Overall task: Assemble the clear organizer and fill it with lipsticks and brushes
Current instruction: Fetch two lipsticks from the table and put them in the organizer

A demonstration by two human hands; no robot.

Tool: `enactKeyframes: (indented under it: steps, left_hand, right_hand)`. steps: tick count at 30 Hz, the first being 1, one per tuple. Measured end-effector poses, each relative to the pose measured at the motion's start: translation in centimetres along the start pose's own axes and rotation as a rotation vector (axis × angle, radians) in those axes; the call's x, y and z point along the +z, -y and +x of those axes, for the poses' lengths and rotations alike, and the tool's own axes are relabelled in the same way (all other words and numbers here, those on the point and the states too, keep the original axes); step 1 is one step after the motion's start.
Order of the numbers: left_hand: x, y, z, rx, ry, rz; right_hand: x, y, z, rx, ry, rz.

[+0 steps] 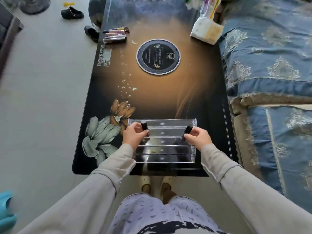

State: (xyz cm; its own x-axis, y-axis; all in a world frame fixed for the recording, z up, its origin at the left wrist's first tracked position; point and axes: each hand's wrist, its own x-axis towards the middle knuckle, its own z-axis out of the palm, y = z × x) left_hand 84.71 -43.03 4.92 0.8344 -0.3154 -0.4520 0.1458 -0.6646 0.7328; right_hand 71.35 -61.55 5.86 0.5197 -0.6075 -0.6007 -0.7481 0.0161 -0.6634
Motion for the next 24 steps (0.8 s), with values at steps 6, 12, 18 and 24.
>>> enactKeyframes:
  steps: [6, 12, 18, 24]
  left_hand:
    - [0.4, -1.9, 2.1, 0.09, -0.012, 0.067]
    - [0.8, -1.5, 3.5, 0.106, 0.037, 0.143]
    - [1.3, -1.1, 4.2, 0.137, 0.006, 0.224]
    - [1.7, -0.9, 4.2, 0.127, 0.007, 0.258]
  right_hand:
    - [0.3, 3.0, 2.1, -0.141, -0.059, -0.072]
    - [1.9, 3.2, 3.3, -0.216, -0.086, -0.119]
    - [3.3, 3.1, 4.4, -0.242, -0.027, -0.263]
    - [3.3, 2.6, 4.6, -0.22, -0.025, -0.264]
